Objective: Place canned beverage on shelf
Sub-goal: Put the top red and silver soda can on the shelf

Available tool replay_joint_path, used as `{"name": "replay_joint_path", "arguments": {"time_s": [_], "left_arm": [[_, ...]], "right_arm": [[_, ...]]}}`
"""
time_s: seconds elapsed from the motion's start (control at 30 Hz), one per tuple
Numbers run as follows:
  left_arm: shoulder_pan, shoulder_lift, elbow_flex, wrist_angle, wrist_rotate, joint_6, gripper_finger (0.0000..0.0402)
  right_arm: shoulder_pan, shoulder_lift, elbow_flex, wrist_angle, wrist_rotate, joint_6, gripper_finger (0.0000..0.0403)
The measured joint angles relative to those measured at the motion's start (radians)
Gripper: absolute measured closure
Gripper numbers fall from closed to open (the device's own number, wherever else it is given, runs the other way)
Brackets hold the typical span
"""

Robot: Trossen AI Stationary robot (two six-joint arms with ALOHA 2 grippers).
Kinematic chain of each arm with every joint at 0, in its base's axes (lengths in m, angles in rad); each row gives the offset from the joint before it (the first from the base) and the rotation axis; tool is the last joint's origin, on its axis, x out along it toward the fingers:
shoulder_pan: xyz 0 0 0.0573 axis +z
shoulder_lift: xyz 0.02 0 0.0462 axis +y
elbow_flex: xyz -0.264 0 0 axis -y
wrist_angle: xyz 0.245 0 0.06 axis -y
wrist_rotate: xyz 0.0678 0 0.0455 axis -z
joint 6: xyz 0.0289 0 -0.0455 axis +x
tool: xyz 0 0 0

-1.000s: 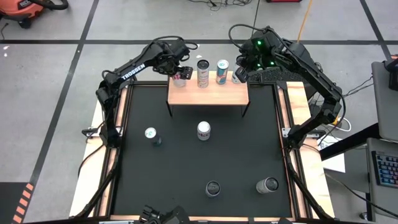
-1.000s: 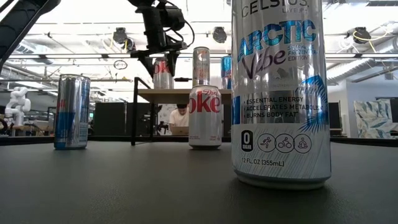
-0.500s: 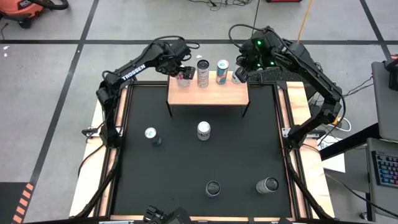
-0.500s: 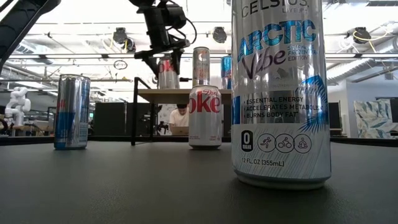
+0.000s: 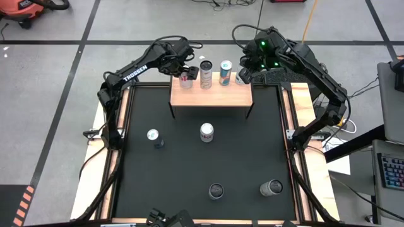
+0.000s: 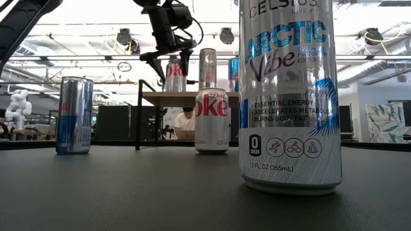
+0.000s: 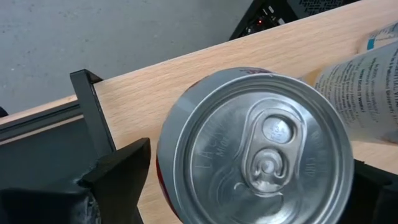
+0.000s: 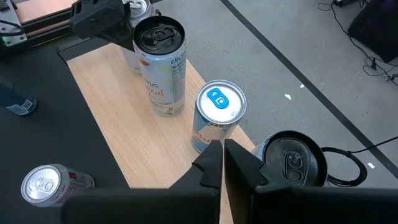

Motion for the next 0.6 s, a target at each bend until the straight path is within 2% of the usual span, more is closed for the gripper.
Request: {"name": "replay_joint_path", "arguments": {"time_s": [0.6], "left_arm": [[-0.007,-0.007,0.000,0.001,0.066,0.026,0.0004]], "right_arm": [[0.000,0.000,0.000,0.000,0.000,0.000,0.0403]]}}
